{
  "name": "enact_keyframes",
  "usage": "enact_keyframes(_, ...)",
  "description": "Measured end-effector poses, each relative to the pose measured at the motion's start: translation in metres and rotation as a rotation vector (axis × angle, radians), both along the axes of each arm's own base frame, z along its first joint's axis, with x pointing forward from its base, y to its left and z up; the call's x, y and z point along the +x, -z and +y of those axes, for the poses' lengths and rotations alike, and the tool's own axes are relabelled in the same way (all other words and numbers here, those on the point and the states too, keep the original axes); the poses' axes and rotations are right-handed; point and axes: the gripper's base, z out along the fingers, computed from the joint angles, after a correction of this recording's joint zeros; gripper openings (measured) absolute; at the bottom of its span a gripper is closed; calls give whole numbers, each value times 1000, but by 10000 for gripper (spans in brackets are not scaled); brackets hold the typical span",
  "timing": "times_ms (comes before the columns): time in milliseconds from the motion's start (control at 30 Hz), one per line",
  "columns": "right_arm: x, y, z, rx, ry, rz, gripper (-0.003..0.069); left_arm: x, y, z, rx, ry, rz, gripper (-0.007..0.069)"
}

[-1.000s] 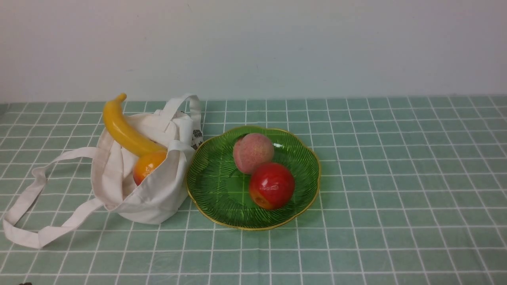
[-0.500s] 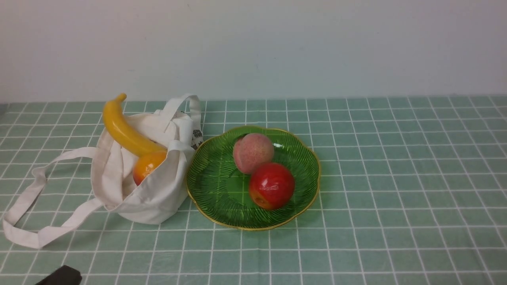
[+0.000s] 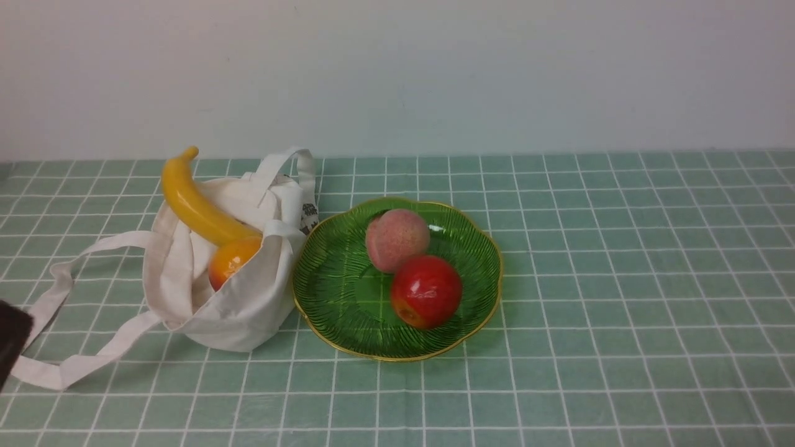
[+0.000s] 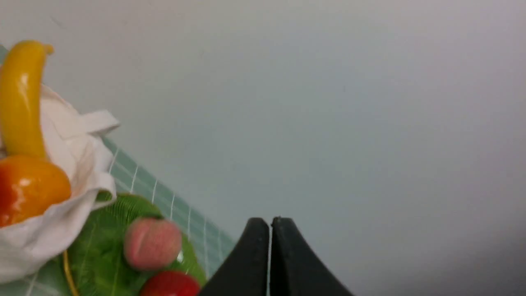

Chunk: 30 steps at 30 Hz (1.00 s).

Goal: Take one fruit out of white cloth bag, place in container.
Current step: 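Reach into the white bag and grasp the banana with the left gripper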

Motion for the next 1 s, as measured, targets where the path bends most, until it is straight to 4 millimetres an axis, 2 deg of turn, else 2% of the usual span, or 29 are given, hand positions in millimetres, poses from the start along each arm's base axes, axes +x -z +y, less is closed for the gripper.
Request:
enact_keyframes(33, 0, 0, 0, 0, 0, 0, -15, 2, -1, -1, 13, 12, 9, -8)
enact_keyframes(100, 0, 0, 0, 0, 0, 0, -15, 26, -5, -14, 181, 186, 175, -8)
enact_keyframes(133, 0, 0, 0, 0, 0, 0, -15, 31, -5, -16, 210, 214, 204, -8)
enact_keyframes(233, 0, 0, 0, 0, 0, 0, -15, 68, 8, -20, 414, 395, 460, -8)
enact_keyframes(333, 0, 0, 0, 0, 0, 0, -15, 102, 20, -14, 557, 445, 624, -8)
enact_keyframes(367, 0, 0, 0, 0, 0, 0, -15, 113, 24, -11, 598, 446, 665, -8)
enact_keyframes(433, 0, 0, 0, 0, 0, 0, -15, 147, 30, -4, 676, 430, 768, -8)
enact_keyframes(533, 0, 0, 0, 0, 0, 0, -15, 189, 34, 0, 684, 384, 844, -8)
enact_keyframes(567, 0, 0, 0, 0, 0, 0, -15, 196, 35, 1, 680, 374, 854, -8)
enact_keyframes(600, 0, 0, 0, 0, 0, 0, -15, 229, 40, 2, 676, 357, 881, -7)
enact_keyframes(700, 0, 0, 0, 0, 0, 0, -15, 268, 48, 3, 677, 339, 910, -7)
enact_keyframes(833, 0, 0, 0, 0, 0, 0, -15, 307, 53, 8, 709, 293, 934, -7)
enact_keyframes(1000, 0, 0, 0, 0, 0, 0, -15, 326, 50, 16, 744, 197, 951, -4)
